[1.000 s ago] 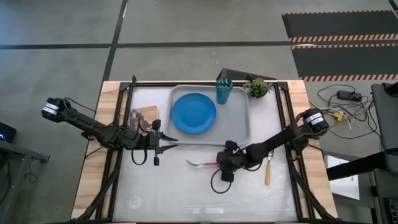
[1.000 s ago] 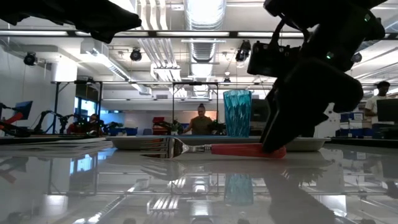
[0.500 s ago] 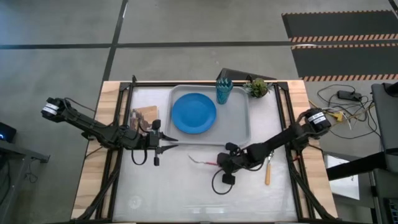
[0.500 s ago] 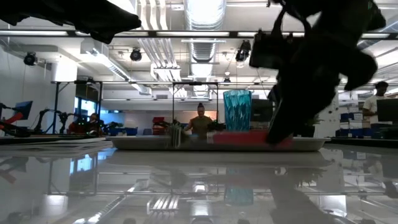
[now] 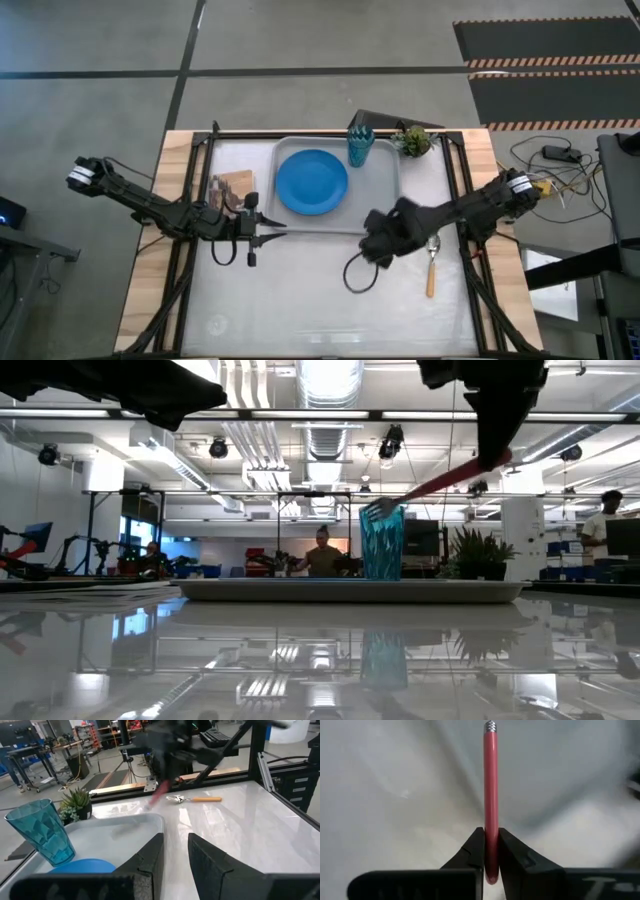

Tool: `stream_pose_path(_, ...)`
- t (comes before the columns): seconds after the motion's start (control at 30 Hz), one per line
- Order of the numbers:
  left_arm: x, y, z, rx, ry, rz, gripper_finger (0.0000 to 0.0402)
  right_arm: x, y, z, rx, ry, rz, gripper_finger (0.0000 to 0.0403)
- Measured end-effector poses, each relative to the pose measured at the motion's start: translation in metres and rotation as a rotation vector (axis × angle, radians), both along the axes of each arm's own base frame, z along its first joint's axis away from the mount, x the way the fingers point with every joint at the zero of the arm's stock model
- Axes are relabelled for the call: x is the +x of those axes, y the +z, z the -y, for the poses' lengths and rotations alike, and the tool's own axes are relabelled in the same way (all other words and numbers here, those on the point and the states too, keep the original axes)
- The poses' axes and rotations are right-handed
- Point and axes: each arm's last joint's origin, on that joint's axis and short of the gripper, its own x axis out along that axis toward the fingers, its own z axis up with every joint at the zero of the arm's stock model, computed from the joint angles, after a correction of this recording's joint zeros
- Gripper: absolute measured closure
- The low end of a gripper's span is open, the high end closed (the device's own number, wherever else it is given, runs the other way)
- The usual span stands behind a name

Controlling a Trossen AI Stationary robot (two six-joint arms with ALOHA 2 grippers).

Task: Pick and place plate/cup/fork/spoon on tray
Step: Put the red fork beside the blue plate on the gray tray

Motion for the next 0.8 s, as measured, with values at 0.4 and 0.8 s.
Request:
stream_pose_path(0.4,0.0,0.0,0.0,0.03,-0.003,-0.002,0.0332,0.017,-0.018,0.067,-0.121,-0.221,-0.217,0.0384)
stream_pose_path(0.8,0.0,0.0,0.0,0.033,-0.004,-0.002,0.0332,0.043,-0.082,0.082,-0.142,-0.266,-0.423,0.0364)
